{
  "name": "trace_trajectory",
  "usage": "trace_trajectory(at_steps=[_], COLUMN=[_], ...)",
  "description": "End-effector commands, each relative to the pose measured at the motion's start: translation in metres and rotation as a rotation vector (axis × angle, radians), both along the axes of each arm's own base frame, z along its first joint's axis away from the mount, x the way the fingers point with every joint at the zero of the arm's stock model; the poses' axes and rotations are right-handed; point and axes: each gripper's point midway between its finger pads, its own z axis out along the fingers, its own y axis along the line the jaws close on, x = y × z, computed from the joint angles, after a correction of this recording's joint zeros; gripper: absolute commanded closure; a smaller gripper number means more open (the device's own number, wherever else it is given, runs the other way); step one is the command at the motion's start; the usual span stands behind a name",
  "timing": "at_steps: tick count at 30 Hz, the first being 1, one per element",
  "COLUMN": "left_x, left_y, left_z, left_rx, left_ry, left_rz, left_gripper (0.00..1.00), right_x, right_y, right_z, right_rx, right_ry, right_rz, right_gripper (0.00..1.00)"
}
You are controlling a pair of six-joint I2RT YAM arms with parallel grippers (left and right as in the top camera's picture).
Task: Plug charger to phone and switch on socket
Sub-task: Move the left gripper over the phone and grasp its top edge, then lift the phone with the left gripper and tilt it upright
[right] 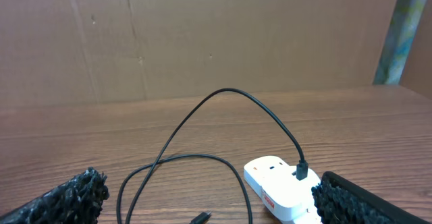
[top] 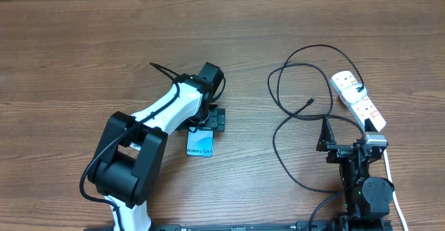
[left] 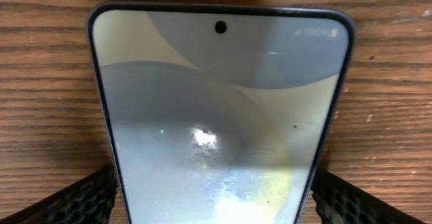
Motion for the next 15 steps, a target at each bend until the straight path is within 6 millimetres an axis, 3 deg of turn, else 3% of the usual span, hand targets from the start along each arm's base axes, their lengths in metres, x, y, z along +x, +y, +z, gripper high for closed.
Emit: trace_trajectory(at_steps=[1, 5, 12, 15], left_x=[-0.041, -0.045, -0.049, -0.052], left_y=[0.0, 0.002, 0.002, 0.0], left_z=[-0.05, -0.05, -0.049, -0.048], left_rx=[-0.014, -0.006, -0.014, -0.027], left_ry=[0.19, 0.206, 0.224, 0.238], left_rz=[-0.036, -0.034, -0.032, -0.028], left_gripper=[0.07, 0.11, 0.36, 0.37], right_x=[0.0, 0.0, 0.0, 0.0], right_y=[-0.001, -0.001, -0.001, -0.001], right_z=[-0.002, -0.002, -0.002, -0.002], right_rx=[-0.005, -0.005, -0.005, -0.005], right_ry=[-0.002, -0.002, -0.002, -0.002], right_rz=[-0.006, -0.006, -0.006, -0.006], right_gripper=[0.0, 0.0, 0.0, 0.0])
